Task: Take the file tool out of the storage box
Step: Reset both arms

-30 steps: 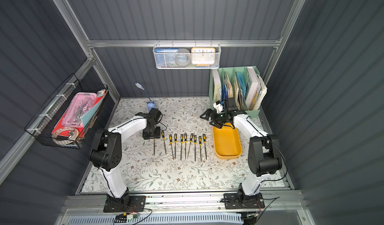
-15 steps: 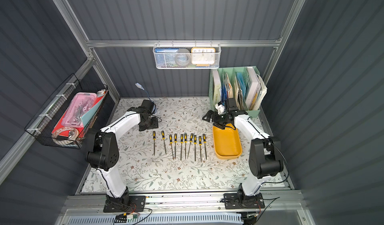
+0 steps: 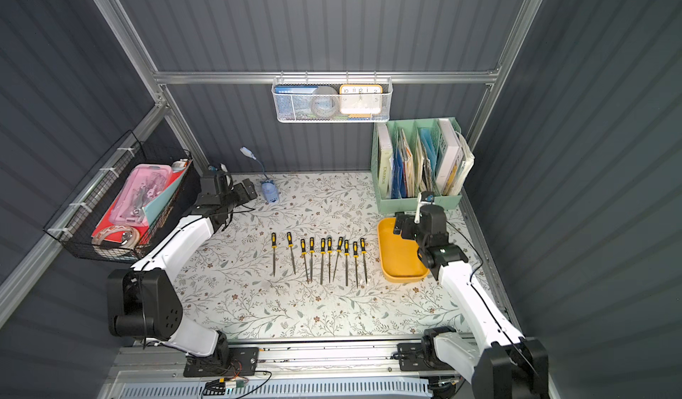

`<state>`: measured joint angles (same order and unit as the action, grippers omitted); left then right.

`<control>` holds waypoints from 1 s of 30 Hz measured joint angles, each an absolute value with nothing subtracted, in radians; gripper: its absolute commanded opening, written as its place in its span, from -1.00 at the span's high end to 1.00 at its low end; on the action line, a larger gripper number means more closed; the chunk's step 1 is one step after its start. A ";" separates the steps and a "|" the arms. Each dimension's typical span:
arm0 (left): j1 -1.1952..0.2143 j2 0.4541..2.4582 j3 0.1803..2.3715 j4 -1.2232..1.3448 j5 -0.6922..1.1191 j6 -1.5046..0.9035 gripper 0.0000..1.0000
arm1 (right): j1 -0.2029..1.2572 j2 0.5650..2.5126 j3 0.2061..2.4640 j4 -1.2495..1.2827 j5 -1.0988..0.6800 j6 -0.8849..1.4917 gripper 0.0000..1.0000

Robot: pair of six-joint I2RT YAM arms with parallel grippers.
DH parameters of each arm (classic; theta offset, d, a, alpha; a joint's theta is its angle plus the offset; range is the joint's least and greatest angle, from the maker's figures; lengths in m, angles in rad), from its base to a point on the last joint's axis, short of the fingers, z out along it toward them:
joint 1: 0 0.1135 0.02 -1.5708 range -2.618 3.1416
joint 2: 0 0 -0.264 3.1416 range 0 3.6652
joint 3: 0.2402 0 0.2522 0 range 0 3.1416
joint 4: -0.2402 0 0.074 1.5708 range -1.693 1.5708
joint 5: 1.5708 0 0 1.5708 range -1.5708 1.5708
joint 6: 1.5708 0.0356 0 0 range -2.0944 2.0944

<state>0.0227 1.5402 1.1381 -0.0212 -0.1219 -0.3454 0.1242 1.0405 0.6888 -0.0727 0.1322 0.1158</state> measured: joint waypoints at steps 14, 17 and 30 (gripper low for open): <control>0.068 1.491 0.546 0.817 -0.184 -0.170 -0.99 | 0.021 1.185 0.471 0.287 0.269 0.095 -0.98; 0.068 1.531 0.481 1.004 -0.180 -0.154 -0.99 | 0.002 1.250 0.441 0.380 0.249 0.089 -0.98; 0.068 1.697 0.419 1.348 -0.142 -0.121 -0.99 | -0.008 1.544 0.393 0.816 0.111 0.058 -0.98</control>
